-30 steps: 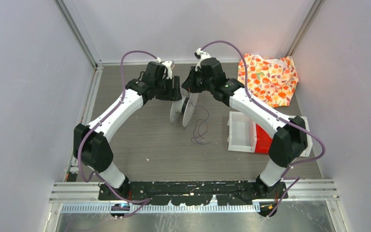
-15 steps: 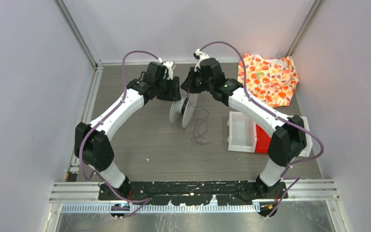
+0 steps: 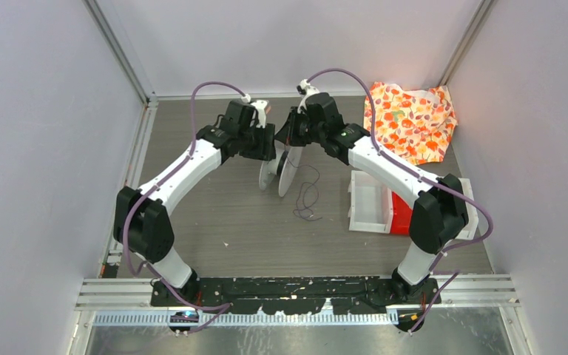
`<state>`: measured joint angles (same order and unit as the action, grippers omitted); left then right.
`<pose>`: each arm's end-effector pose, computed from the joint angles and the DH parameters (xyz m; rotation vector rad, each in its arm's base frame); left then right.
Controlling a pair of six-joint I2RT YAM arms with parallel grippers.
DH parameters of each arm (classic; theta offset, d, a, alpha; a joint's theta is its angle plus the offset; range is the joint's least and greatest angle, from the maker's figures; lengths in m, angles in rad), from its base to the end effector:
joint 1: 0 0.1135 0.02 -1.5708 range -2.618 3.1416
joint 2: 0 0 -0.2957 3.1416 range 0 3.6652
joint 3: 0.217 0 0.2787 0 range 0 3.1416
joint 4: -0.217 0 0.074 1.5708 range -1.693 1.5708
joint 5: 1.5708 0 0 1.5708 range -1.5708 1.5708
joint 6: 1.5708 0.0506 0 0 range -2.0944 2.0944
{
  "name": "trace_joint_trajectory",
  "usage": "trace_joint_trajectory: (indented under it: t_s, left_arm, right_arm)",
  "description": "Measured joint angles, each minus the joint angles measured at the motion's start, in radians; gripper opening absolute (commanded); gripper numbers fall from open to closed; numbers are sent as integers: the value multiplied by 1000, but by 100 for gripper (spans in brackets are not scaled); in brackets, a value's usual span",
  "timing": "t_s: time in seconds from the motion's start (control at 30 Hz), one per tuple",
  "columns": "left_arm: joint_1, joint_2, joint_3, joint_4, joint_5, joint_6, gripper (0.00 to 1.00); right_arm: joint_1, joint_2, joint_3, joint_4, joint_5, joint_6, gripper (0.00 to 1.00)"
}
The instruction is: Wrap the cables
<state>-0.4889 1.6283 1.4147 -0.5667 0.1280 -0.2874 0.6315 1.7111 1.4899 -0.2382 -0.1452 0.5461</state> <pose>0.3536 -0.1954 0.3223 0.3059 2.3863 -0.5224 0.3599 0.2723 0.3501 -0.1879 2.1341 0.8675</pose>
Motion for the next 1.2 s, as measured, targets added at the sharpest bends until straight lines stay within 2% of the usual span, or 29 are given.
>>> trace_joint_trajectory:
  t_s: [0.17,0.37,0.47,1.0,1.2]
  left_arm:
    - [0,-14,-22,27,7,-3,50]
    - [0,-23,-34,41,8,-1,62]
    - [0,-31,-45,45,8,-1,64]
    - [0,-39,-48,47,9,-1,53]
    - [0,-39,-48,50,9,-4,55]
  right_arm:
    - [-1,0,-17,17,-5,22,1]
    - [-6,-1,-48,51,-6,53,1]
    - [-12,-1,-66,70,-7,74,1]
    - [-21,-71,-90,134,-20,119,1]
    - [-25,-71,-93,140,-32,131,0]
